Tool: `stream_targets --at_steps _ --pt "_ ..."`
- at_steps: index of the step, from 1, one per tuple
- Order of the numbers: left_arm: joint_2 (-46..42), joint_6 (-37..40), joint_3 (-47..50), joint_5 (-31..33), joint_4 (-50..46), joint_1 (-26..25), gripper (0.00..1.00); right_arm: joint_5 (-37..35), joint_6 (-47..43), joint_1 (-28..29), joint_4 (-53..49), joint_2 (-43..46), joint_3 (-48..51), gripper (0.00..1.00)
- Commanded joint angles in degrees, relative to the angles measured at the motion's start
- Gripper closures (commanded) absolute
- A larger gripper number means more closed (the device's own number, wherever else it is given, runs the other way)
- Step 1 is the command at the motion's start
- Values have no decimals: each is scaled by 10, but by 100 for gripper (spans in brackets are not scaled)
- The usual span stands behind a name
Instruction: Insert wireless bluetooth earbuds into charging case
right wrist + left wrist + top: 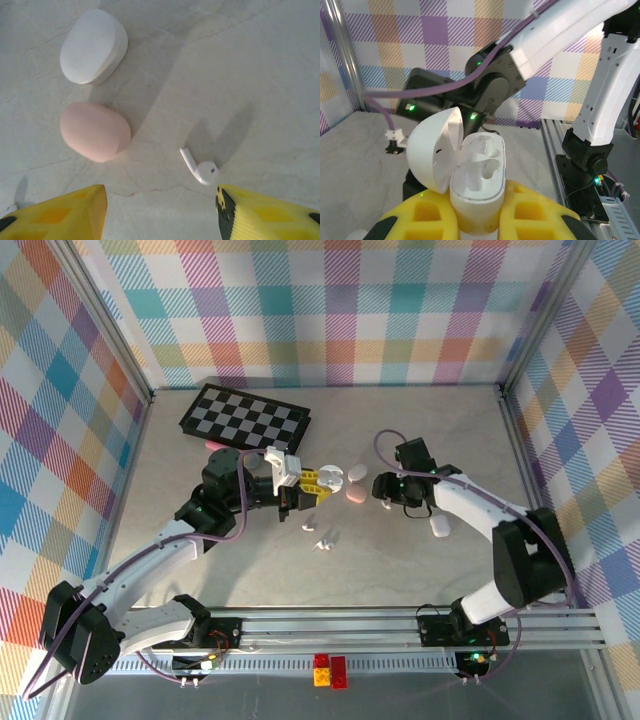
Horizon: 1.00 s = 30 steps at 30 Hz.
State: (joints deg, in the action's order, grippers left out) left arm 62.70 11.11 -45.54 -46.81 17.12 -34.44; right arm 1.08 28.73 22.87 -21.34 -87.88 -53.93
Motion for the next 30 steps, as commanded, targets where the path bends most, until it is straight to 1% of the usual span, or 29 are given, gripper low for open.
stream_targets --at_steps 1,8,15,24,30 --pt "-17 -8 5 -3 21 -4 100 5 -43 -3 15 -34 -30 41" --pt "-26 8 3 -1 1 -4 100 62 -79 -7 3 -109 -68 40" --pt "-27 15 -4 -4 -17 -4 100 53 -83 -14 -14 -149 -86 41" --pt "-21 27 -12 -9 -33 -4 100 50 -82 -16 -18 -132 -44 35" --pt "-15 27 -13 -11 -26 -4 100 82 -67 -16 -3 -93 -1 35"
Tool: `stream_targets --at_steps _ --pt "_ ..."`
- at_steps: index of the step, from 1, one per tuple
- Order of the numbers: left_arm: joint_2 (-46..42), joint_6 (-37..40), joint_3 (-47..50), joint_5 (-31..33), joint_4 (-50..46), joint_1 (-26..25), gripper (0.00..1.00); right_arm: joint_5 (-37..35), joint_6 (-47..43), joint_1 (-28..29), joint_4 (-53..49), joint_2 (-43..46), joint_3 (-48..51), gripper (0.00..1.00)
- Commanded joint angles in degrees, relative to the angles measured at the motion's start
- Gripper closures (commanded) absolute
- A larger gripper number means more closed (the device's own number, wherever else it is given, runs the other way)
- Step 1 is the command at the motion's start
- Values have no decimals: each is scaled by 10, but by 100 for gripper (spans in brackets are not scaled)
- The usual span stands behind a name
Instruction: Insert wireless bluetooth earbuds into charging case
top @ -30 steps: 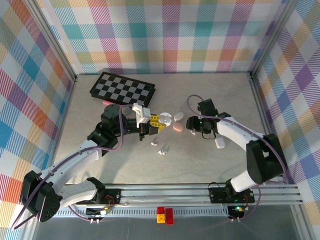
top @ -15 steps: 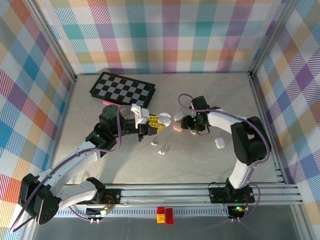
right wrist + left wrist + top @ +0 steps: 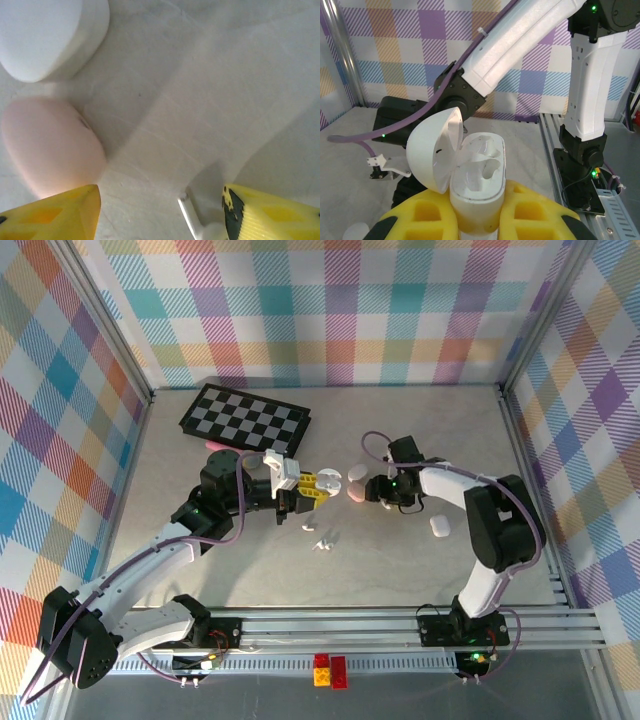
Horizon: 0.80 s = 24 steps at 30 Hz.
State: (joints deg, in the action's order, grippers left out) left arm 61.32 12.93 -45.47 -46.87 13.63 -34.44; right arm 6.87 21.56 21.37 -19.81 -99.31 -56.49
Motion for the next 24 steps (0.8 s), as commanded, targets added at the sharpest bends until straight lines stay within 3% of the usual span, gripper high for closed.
stream_targets --at_steps 1,15,20,24 --pt "-1 9 -14 -11 10 -4 100 31 7 -1 -15 28 31 35" --pt "1 6 -13 -13 6 -4 100 148 18 1 -20 53 35 35" --pt "1 6 -15 -14 3 -4 100 92 4 1 -64 88 17 36" --pt "4 5 -14 -17 10 -4 100 57 -33 1 -90 51 -24 35"
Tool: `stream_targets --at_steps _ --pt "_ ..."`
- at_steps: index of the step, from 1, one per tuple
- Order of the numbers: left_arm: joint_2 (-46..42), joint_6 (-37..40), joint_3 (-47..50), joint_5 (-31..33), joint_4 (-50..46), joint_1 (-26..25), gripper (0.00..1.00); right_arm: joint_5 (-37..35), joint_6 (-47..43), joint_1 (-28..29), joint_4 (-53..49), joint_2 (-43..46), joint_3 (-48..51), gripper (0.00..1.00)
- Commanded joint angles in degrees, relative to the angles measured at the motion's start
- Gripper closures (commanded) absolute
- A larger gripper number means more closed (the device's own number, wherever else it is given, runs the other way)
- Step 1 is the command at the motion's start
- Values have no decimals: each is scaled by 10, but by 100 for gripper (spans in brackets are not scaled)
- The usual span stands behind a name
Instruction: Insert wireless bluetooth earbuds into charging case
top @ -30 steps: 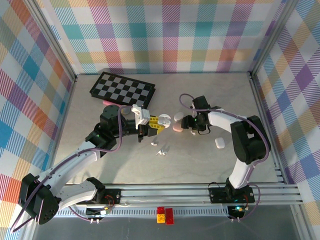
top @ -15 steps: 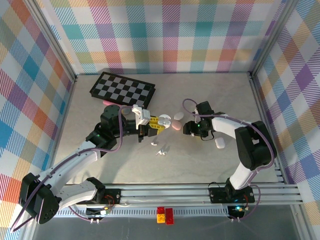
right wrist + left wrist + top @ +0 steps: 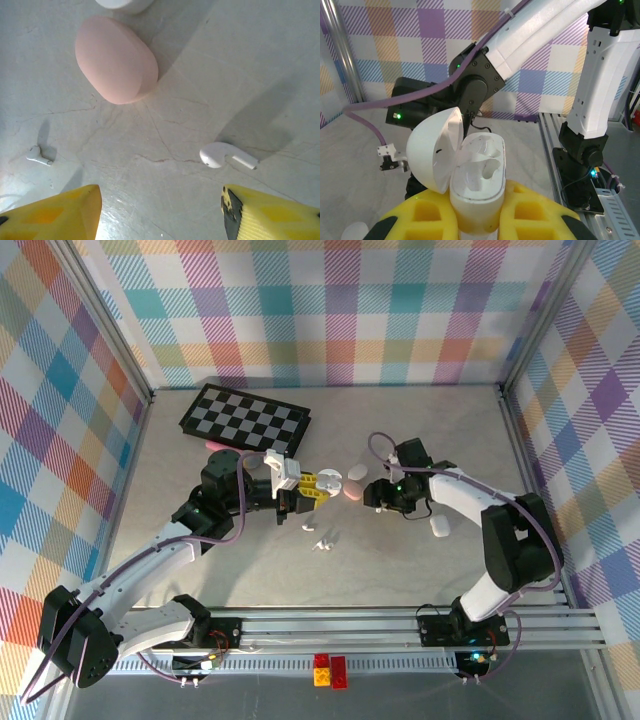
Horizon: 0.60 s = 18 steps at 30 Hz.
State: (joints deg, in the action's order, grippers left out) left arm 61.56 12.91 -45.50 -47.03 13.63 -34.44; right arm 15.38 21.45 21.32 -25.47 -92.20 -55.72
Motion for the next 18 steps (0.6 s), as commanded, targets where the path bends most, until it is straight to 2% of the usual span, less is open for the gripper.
stream_targets --at_steps 1,9,18 --pt "2 5 -14 -19 14 -4 100 -35 -39 0 -38 -35 -43 35" --pt "-7 -25 -4 -13 61 -4 100 -38 -30 -5 -35 -110 -76 35" --pt "-1 -44 7 -6 88 -4 100 15 7 -2 12 -55 18 36"
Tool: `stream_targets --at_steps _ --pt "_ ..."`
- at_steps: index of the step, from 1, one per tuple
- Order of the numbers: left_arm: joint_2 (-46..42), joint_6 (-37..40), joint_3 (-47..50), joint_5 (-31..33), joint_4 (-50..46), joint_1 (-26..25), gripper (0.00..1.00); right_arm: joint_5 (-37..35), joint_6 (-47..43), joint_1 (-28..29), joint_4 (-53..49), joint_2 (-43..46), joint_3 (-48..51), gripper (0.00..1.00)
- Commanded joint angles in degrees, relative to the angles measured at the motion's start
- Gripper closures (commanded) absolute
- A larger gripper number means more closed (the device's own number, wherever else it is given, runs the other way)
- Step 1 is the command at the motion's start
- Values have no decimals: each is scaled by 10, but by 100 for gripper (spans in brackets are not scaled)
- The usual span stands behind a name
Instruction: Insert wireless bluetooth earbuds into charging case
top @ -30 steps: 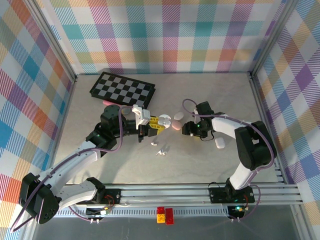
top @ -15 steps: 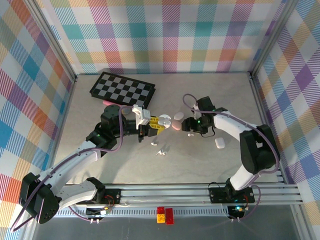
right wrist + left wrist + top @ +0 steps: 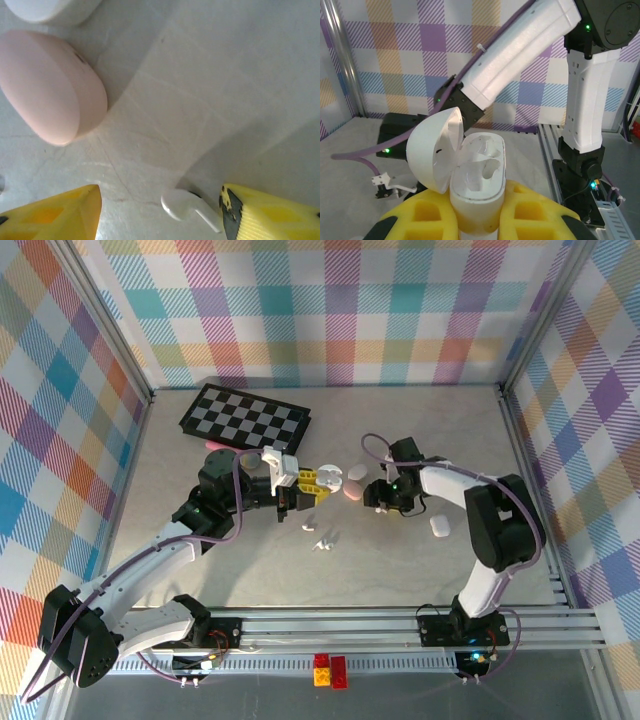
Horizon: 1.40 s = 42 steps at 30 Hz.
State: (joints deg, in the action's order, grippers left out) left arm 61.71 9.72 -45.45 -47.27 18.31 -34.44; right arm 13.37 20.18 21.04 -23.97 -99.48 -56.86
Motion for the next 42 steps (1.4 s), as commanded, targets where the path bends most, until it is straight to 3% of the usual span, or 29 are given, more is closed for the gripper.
stream_targets --at_steps 1,11,16,25,32,42 --pt "0 -15 7 -4 47 -4 100 38 22 3 0 24 38 36" --pt "17 -18 6 -9 60 -3 100 -30 -5 9 -58 61 2 39" --pt "15 -14 5 -10 49 -4 100 -57 -76 9 -168 3 -83 49" --pt "12 0 -2 -14 23 -3 100 -18 -199 9 -307 -113 -218 54" --pt "13 9 -10 -17 2 -3 100 8 -209 9 -315 -172 -256 61" --pt "17 15 -15 -17 -6 -3 100 -11 -218 9 -332 -178 -252 66"
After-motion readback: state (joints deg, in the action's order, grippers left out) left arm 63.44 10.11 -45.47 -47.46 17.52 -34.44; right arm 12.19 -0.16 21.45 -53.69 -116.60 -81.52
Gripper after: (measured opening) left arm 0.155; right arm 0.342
